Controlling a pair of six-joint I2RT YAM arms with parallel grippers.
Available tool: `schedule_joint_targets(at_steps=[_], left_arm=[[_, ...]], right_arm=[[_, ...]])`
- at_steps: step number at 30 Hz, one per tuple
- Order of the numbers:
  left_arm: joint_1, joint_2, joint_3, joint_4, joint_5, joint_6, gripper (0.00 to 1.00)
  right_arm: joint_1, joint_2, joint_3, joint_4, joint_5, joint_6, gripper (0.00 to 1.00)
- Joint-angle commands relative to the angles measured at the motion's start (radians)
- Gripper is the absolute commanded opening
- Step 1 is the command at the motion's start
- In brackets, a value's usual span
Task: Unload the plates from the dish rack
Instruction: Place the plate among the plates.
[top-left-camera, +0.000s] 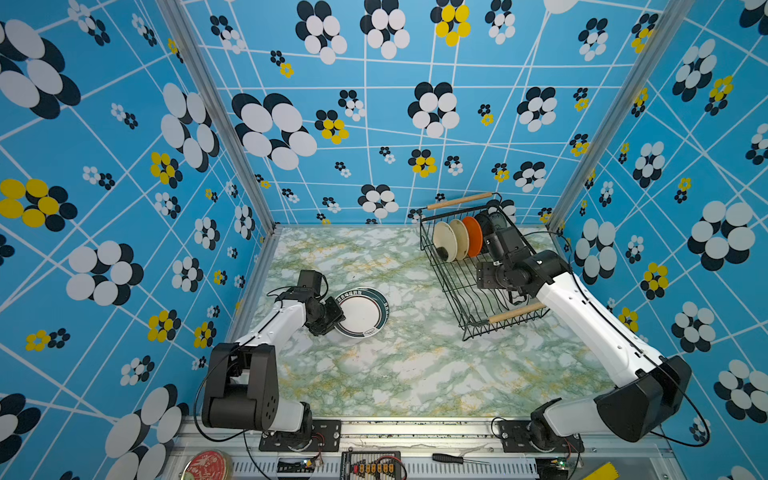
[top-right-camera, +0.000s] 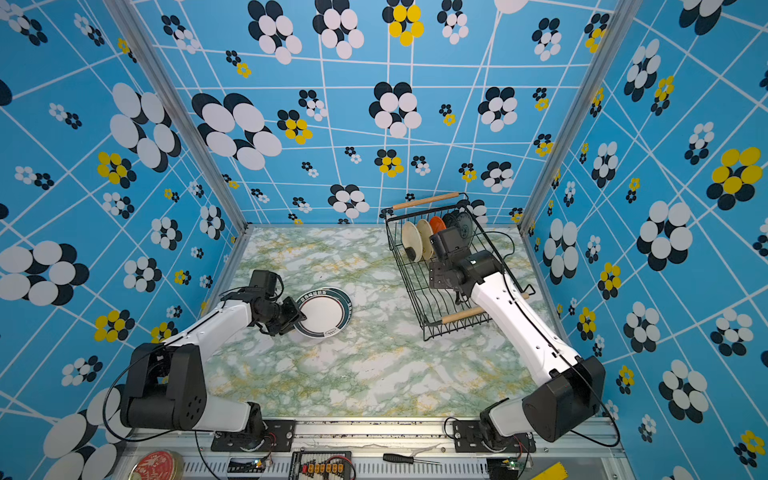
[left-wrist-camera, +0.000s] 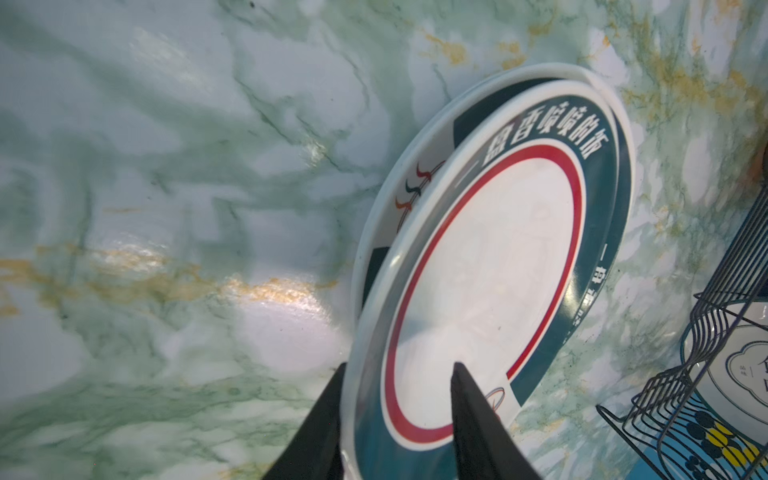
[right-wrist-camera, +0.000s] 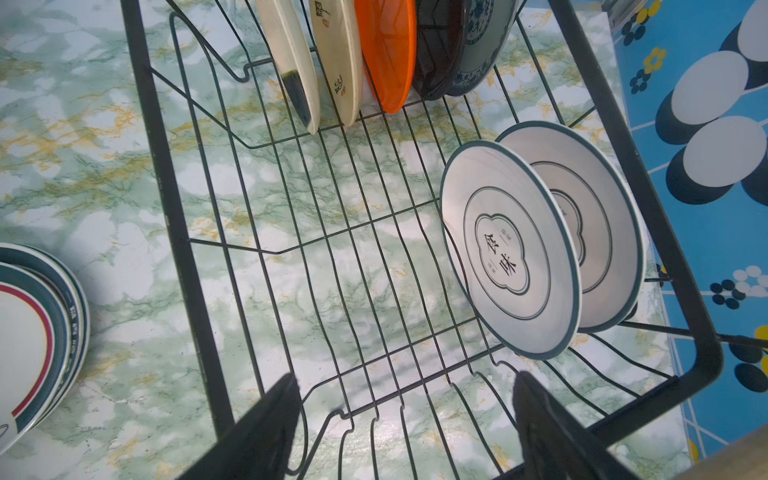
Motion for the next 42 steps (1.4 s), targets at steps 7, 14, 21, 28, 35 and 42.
schedule_joint_targets(at_steps=[7,14,21,28,35,42], left_arm=[[0.003,0.038,0.019,0.021,0.016,0.017,0.53],[-0.02,0.062,0.039,0.036,0.023,0.02,0.6],[-0.026,0.072,0.062,0.022,0.022,0.035,0.64],[-0.043,0.119,0.106,-0.009,0.021,0.052,0.67],[-0.049,0.089,0.113,-0.06,-0.019,0.061,0.69],[-0.043,0.0,0.117,-0.143,-0.043,0.087,0.69]], right_arm=[[-0.008,-0.015,-0.018,-0.012,-0.013,-0.014,0.83],[-0.01,-0.016,-0.019,-0.02,-0.016,-0.019,0.83],[-0.021,-0.017,-0.027,-0.024,-0.032,-0.023,0.83],[-0.026,-0.015,-0.03,-0.025,-0.042,-0.028,0.83],[-0.057,-0.002,-0.025,-0.018,-0.042,-0.048,0.83],[-0.123,0.018,0.0,-0.024,-0.007,-0.092,0.82]])
